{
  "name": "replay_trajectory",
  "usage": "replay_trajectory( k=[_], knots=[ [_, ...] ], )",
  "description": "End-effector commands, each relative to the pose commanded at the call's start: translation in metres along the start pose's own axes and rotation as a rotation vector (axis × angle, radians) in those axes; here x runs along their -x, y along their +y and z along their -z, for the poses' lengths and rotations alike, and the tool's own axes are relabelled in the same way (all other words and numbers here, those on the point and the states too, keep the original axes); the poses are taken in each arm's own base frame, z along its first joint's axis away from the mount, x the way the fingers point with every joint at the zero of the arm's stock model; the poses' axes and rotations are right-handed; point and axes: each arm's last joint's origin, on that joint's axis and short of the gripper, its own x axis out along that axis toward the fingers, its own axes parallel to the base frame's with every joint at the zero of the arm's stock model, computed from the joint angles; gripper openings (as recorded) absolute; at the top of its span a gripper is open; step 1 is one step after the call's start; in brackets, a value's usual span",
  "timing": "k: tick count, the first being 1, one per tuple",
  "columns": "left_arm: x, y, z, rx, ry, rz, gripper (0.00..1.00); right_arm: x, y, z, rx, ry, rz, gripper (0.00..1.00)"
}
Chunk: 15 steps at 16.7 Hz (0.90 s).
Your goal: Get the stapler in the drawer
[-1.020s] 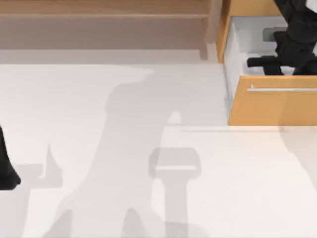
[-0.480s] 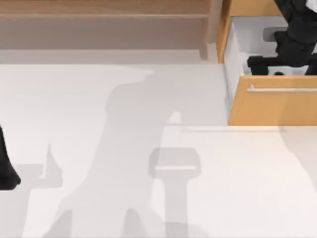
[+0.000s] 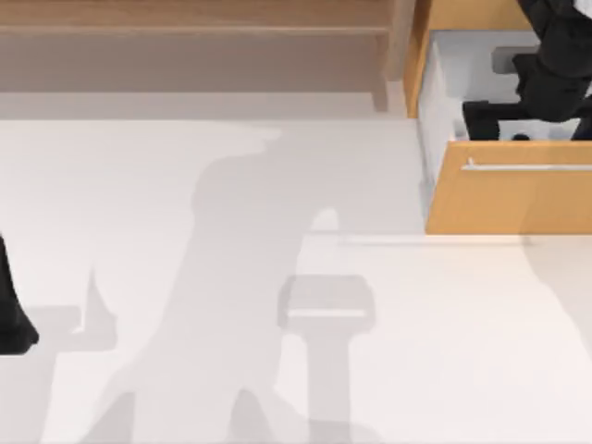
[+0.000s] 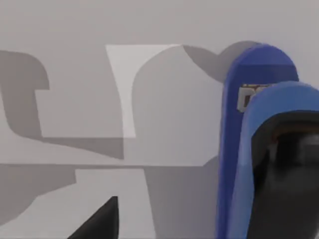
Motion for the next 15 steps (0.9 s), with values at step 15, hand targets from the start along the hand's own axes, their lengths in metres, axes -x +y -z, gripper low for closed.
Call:
replay_trajectory(
  k=[15],
  knots=[
    [0.000,0.000,0.000,0.000,0.000,0.000,1.00,0.087,0.094,0.093,0.901,-0.689,0.132,1.00]
  ],
)
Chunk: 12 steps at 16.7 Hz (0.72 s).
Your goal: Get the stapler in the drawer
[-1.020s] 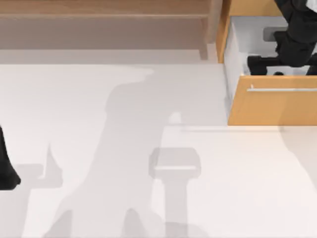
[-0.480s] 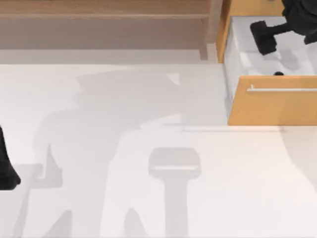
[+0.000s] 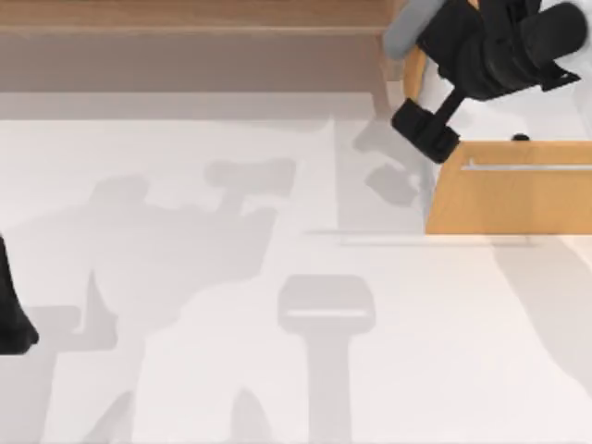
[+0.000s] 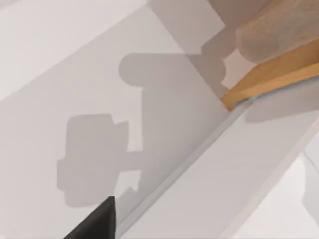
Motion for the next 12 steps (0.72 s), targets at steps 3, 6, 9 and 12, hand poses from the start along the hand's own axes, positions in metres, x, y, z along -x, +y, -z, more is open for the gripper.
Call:
replay_trajectory(
  k=[3,6,9,12],
  knots=[
    [0.000,0.000,0.000,0.000,0.000,0.000,1.00,-0.008,0.050,0.013,0.269,-0.076,0.016,1.00],
    [0.000,0.000,0.000,0.000,0.000,0.000,1.00,-0.016,0.095,0.039,0.515,-0.139,0.058,1.00],
    [0.000,0.000,0.000,0.000,0.000,0.000,1.00,-0.020,0.127,0.068,0.714,-0.203,0.142,1.00],
    [0.000,0.000,0.000,0.000,0.000,0.000,1.00,-0.019,0.145,0.097,0.847,-0.263,0.268,1.00]
  ],
)
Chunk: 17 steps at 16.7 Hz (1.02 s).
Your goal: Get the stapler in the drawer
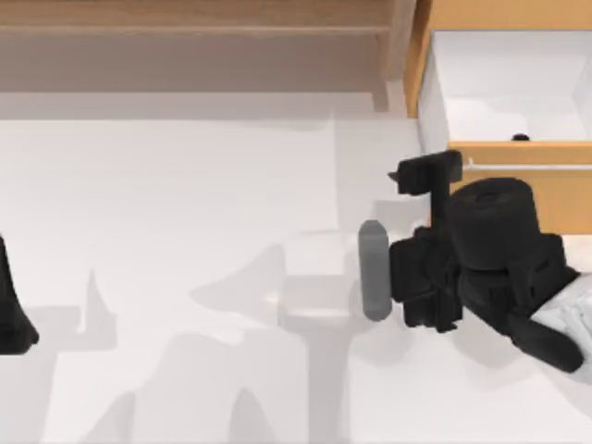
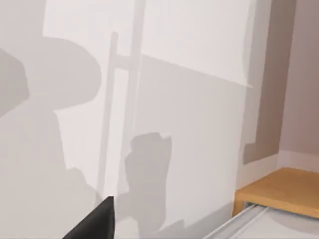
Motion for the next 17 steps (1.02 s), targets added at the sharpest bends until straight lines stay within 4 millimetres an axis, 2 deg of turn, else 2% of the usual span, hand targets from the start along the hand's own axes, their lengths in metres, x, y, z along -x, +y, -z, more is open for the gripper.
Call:
replay_trajectory(
  k=[3,7,13,17],
  knots=[
    [0.000,0.000,0.000,0.000,0.000,0.000,1.00,0.013,0.021,0.013,0.083,0.018,0.137,1.00],
    [0.000,0.000,0.000,0.000,0.000,0.000,1.00,0.027,0.039,0.040,0.109,0.110,0.302,1.00],
    [0.000,0.000,0.000,0.000,0.000,0.000,1.00,0.041,0.047,0.086,0.032,0.311,0.490,1.00],
    [0.000,0.000,0.000,0.000,0.000,0.000,1.00,0.044,0.048,0.100,-0.004,0.374,0.539,1.00]
  ],
)
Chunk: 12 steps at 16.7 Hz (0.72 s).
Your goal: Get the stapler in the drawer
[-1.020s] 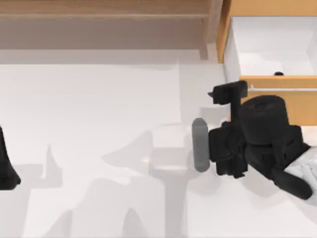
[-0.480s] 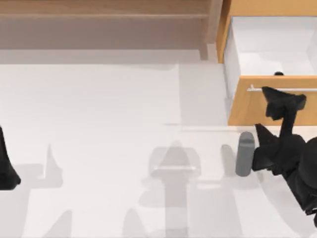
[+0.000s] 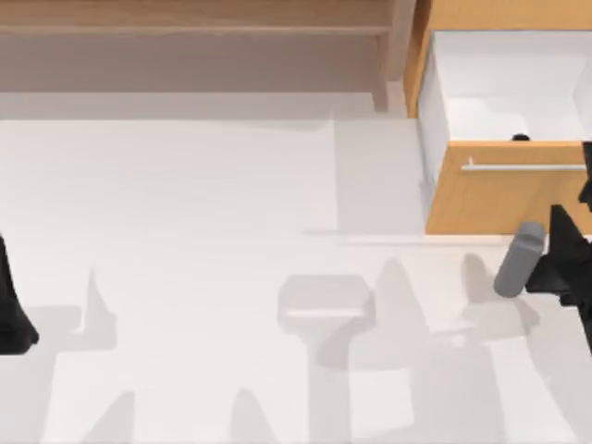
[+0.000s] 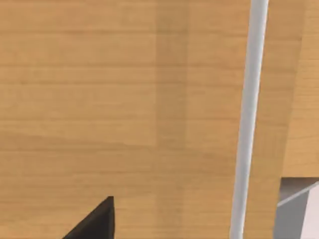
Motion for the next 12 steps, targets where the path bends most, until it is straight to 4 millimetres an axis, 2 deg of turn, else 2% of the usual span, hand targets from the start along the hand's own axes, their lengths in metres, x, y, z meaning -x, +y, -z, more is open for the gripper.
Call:
replay_trajectory(
  k=[6,12],
  knots=[
    [0.000,0.000,0.000,0.000,0.000,0.000,1.00,-0.001,0.001,-0.001,0.001,-0.003,-0.002,1.00],
    [0.000,0.000,0.000,0.000,0.000,0.000,1.00,-0.025,0.000,0.000,0.000,0.000,0.000,1.00]
  ],
)
